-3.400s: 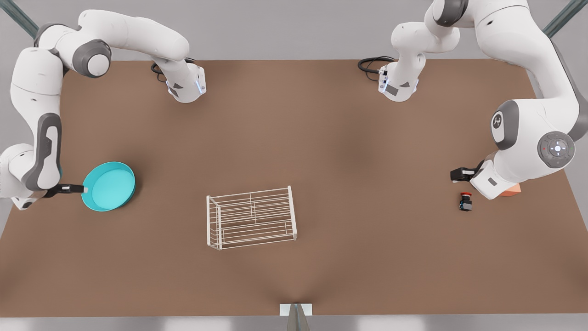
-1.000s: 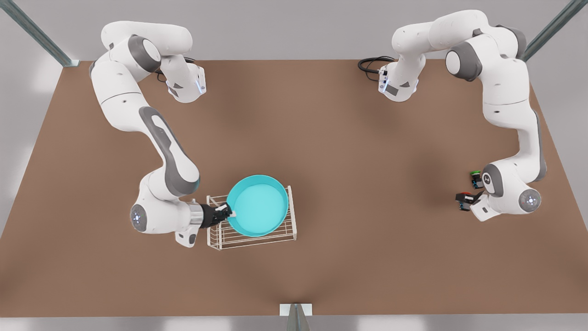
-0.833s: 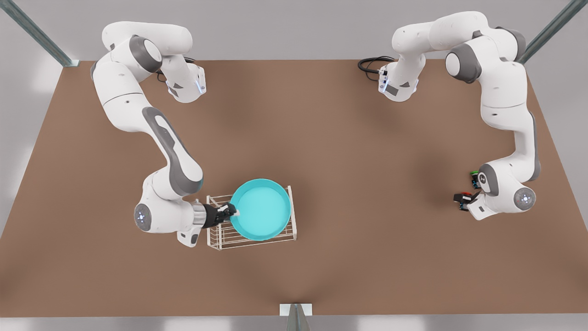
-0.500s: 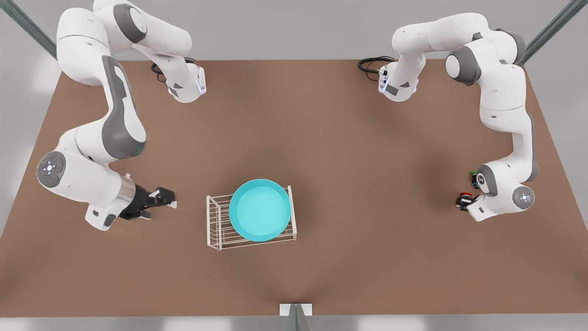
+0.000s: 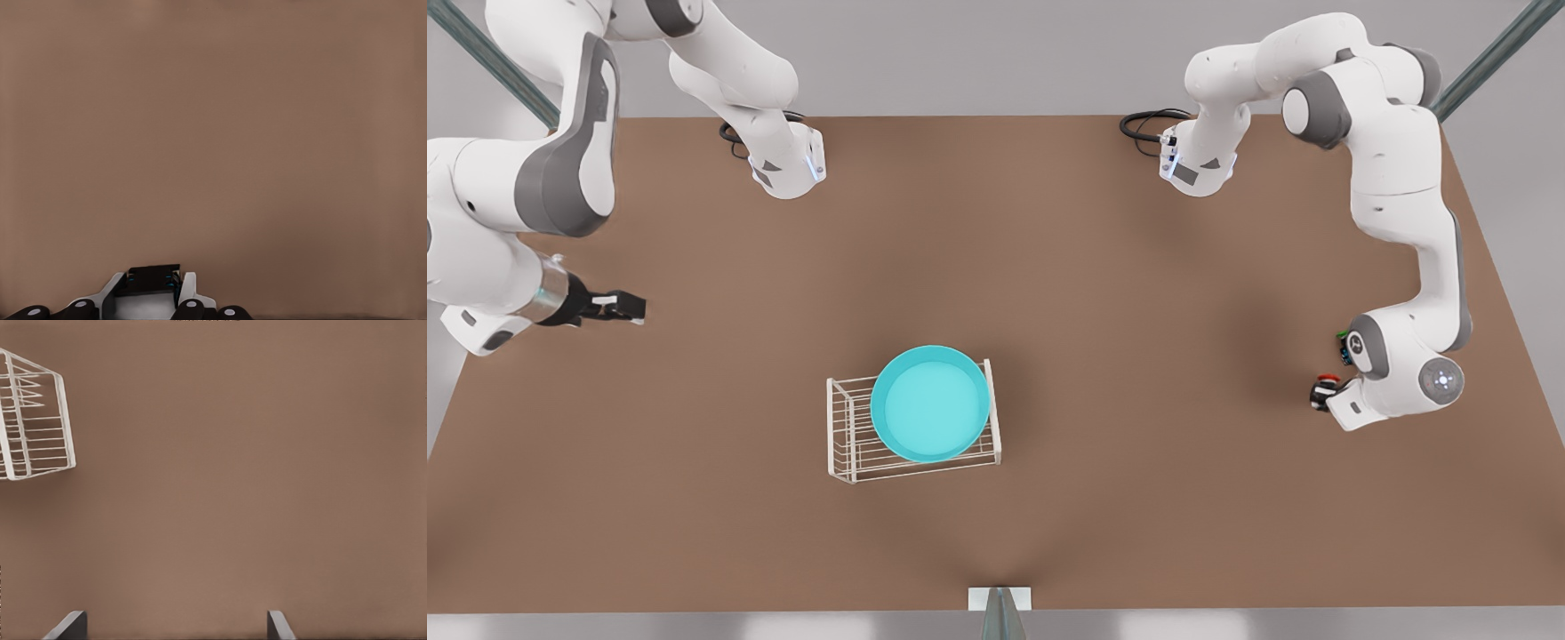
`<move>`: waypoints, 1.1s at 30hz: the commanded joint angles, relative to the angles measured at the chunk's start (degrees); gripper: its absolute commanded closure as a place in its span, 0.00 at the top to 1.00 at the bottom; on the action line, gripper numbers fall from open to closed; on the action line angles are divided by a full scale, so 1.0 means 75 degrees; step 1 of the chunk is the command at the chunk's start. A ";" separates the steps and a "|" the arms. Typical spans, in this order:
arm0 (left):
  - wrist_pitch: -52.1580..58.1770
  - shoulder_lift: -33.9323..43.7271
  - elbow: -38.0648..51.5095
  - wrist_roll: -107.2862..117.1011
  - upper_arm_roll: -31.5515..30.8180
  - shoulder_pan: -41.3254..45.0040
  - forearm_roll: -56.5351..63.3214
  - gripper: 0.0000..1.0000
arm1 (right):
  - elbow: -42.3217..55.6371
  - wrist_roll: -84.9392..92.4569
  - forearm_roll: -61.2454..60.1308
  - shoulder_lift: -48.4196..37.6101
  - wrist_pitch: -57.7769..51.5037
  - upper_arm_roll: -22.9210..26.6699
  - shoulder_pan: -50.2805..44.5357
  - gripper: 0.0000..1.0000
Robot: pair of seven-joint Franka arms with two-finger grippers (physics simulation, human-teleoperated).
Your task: Place the plate on the shelf with right arm and place the red button switch in the plate with left arm
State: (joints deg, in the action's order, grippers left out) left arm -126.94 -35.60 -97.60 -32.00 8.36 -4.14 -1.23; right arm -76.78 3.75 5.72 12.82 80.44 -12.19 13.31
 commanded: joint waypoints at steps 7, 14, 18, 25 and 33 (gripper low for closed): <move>0.3284 0.0352 0.1880 0.8364 -0.1313 0.2756 -0.0093 0.40 | 0.0089 0.0085 -0.0223 0.0025 -0.0214 0.0125 0.0206 1.00; 0.3331 -0.1207 0.5243 1.2669 -0.2791 0.3997 -0.0046 0.40 | 0.0100 0.0085 -0.0083 -0.0022 -0.0062 0.0078 0.0148 1.00; 0.2184 -0.1980 0.5970 1.3079 -0.2732 0.4759 -0.0023 0.40 | 0.0112 0.0086 -0.0083 -0.0163 -0.0062 0.0008 0.0124 1.00; 0.0660 -0.2039 0.6709 1.3091 -0.2674 0.5006 -0.0316 0.40 | 0.0089 0.0086 -0.0071 -0.0128 -0.0062 0.0019 0.0101 1.00; -0.1509 -0.2789 0.6697 1.2915 -0.2732 0.5006 -0.0679 0.58 | 0.0100 0.0086 -0.0071 -0.0104 -0.0027 0.0019 0.0101 1.00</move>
State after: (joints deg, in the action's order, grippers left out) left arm -131.08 -56.47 -47.44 45.60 -12.06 33.40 -5.56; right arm -76.05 4.24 5.23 12.11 80.12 -12.02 14.06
